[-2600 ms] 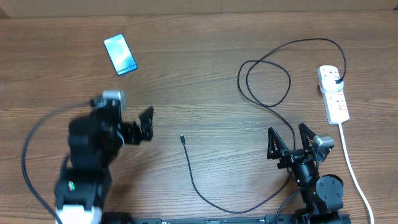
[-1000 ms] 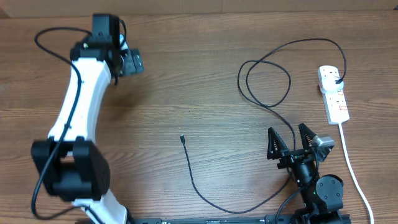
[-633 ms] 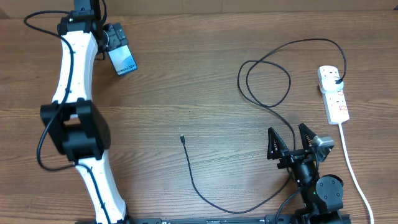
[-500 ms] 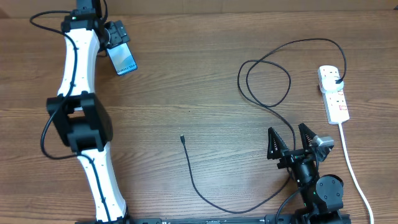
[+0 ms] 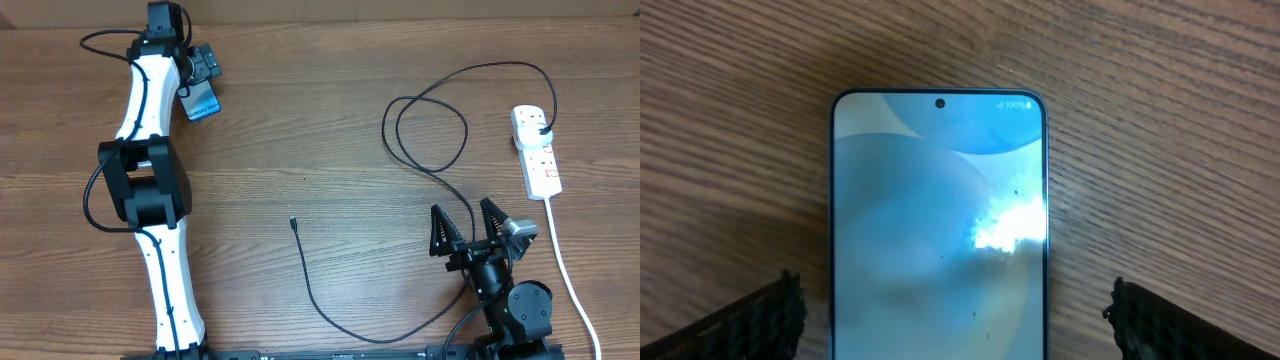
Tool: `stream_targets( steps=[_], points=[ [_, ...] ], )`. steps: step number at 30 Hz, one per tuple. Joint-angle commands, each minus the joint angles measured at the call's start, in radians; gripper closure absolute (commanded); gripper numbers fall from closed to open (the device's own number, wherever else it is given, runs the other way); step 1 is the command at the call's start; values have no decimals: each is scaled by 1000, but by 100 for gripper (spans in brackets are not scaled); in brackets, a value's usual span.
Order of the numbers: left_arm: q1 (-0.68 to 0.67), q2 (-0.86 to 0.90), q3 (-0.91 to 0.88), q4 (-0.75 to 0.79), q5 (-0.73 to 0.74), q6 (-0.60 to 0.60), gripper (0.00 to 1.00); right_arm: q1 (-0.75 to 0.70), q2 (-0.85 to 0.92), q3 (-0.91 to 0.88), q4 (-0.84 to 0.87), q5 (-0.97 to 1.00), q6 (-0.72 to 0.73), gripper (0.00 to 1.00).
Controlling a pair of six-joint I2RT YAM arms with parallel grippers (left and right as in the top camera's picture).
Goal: Plug charger to phone and switch on socket
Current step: 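Reach the left gripper forward over the light-blue phone, then lower the left gripper and grasp the phone's bottom edge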
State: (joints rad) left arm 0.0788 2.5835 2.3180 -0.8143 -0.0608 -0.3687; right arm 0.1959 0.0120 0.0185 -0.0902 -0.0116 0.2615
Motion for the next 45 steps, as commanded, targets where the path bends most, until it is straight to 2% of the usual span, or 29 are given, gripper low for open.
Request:
stream_targets(
  steps=[1,16,21,26,31,35,45],
  points=[
    [-10,43,28,4,-16,-21,0,-6,-9,-11,6,-2,-4,0],
    [-19,107,26,-7,-37,-21,1,-6,-9,-11,6,-1,-4,0],
    [-34,126,26,-29,-105,-19,17,-6,-9,-11,6,-1,-4,0],
    [-38,126,26,-40,-106,-12,29,-6,-9,-11,6,-1,-3,0],
    [-37,126,26,-76,-107,-12,37,-6,-9,-11,6,-1,-3,0],
    [-37,126,26,-89,-106,-13,40,-6,-9,-11,6,-1,-4,0],
    [-65,124,29,-239,-33,-13,60,-6,-9,-11,6,-1,-4,0]
  ],
)
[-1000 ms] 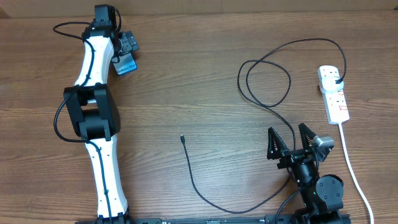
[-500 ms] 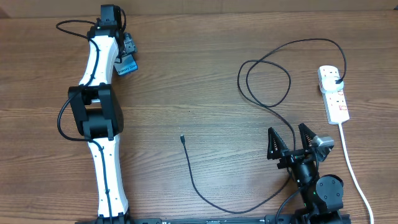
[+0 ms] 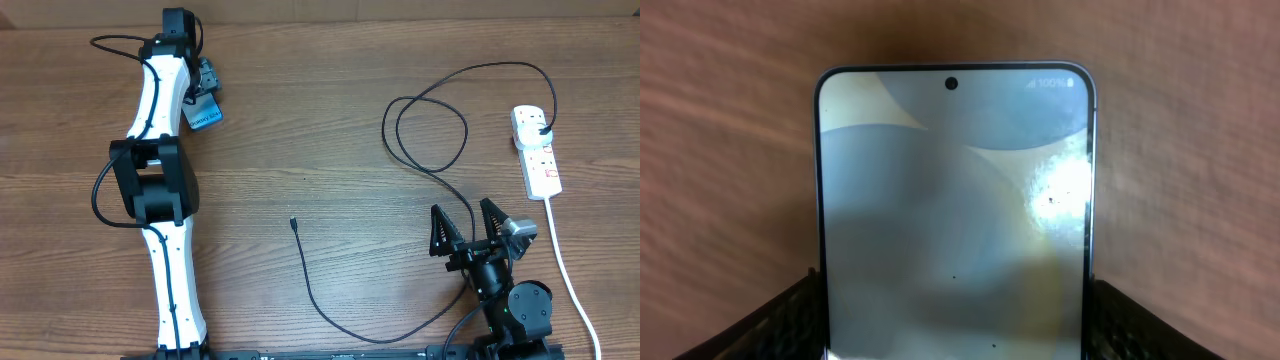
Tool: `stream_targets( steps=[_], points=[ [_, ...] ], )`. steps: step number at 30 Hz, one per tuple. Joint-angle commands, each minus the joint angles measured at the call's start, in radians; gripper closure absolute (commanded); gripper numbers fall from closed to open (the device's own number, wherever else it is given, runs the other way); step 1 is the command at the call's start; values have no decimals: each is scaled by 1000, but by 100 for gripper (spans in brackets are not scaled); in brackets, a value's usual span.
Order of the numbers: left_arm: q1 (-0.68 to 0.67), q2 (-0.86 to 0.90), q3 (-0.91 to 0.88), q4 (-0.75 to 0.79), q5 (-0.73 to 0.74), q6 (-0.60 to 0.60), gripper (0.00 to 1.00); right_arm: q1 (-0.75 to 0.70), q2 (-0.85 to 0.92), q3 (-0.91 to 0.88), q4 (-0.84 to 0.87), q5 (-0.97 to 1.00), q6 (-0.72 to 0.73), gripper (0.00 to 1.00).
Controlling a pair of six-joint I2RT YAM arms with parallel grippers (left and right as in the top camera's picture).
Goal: Plug charger to phone and switch on socket
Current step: 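Lower the left gripper and grasp the phone's bottom edge, then drag the phone toward the table center with the left gripper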
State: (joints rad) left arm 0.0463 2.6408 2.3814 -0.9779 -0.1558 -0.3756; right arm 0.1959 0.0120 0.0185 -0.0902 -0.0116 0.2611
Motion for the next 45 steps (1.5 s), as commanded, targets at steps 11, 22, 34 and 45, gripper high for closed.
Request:
stream_targets(
  steps=[11,22,34,45],
  points=[
    [-198,67,-37,-189,73,-2,60,-6,-9,-11,6,-1,-3,0],
    [-373,68,-67,-208,68,25,55,-6,-9,-11,6,-1,-3,0],
    [-403,67,-89,-296,68,32,44,-6,-9,-11,6,-1,-3,0],
    [-402,50,-88,-352,98,38,1,-6,-9,-11,6,-1,-3,0]
  ],
)
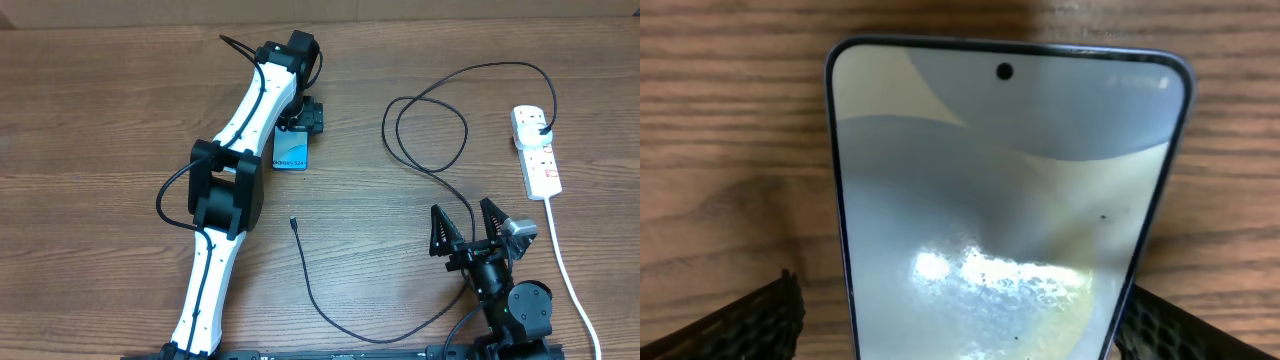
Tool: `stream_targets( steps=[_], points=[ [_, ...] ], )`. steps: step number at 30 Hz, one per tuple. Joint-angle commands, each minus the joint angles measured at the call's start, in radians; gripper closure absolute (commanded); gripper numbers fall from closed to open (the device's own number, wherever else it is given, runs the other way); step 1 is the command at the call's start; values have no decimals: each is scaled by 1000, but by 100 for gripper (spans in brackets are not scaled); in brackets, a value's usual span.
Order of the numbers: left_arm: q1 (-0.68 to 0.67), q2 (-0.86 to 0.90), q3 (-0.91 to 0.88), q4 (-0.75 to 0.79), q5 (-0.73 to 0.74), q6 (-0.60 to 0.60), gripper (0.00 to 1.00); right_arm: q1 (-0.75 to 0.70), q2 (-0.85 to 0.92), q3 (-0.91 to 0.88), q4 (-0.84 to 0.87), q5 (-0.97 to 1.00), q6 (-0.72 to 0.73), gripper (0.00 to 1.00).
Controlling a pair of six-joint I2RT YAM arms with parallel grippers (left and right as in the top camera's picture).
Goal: Plug charger to phone and switch on socket
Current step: 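Drag the phone toward the table center with the left gripper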
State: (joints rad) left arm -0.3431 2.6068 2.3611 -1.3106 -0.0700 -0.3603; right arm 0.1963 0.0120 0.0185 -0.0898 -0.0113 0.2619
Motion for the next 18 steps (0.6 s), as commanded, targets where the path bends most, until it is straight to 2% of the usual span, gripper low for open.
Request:
stream_targets(
  steps=[1,10,17,18],
  points=[
    [-13,76,-68,-19,11,23,0,-6,-9,-11,6,-2,-4,0],
    [-18,-21,-68,-61,18,24,0,-6,-9,-11,6,-2,-4,0],
    [-46,-90,-68,-128,-14,102,0,-6,-9,-11,6,-2,-4,0],
    [-58,-116,-70,-146,-25,82,0,-6,-9,-11,5,-2,-4,0]
  ],
)
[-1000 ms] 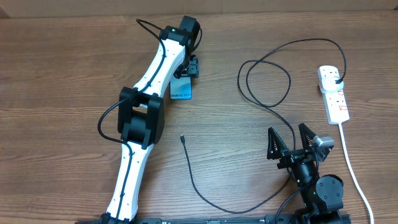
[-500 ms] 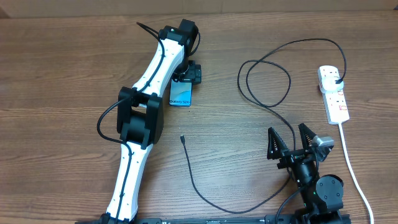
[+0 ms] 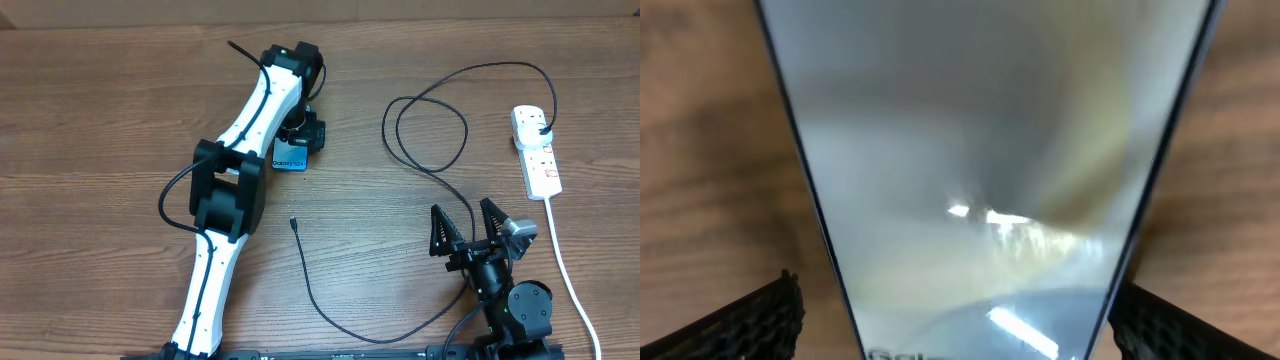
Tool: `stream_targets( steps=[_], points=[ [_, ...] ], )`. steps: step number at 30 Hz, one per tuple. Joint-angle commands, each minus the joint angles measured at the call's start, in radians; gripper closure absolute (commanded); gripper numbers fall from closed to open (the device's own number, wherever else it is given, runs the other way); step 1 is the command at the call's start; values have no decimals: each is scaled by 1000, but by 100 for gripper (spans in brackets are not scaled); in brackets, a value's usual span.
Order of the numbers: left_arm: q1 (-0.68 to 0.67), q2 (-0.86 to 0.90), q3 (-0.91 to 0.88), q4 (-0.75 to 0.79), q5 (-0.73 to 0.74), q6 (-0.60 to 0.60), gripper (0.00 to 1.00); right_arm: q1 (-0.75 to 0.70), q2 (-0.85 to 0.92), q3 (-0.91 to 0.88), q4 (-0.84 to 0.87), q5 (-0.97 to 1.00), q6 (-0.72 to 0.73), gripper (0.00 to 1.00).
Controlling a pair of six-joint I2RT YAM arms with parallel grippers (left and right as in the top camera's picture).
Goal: Plug charger to phone and switch on socket
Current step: 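Drag the phone toward the table center with the left gripper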
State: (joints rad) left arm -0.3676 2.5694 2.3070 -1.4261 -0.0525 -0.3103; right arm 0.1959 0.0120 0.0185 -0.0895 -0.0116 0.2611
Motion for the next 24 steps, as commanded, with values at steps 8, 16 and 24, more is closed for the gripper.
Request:
stream_targets(
  steps=[8,16,24],
  points=[
    [-53,-302,-341,170,-53,60,0,-6,-9,-11,5,-2,-3,0],
    [3,-495,-653,473,-55,132,1,-6,-9,-11,5,-1,-3,0],
    [4,-491,-653,629,-50,149,0,-6,-9,-11,5,-1,-3,0]
  ],
)
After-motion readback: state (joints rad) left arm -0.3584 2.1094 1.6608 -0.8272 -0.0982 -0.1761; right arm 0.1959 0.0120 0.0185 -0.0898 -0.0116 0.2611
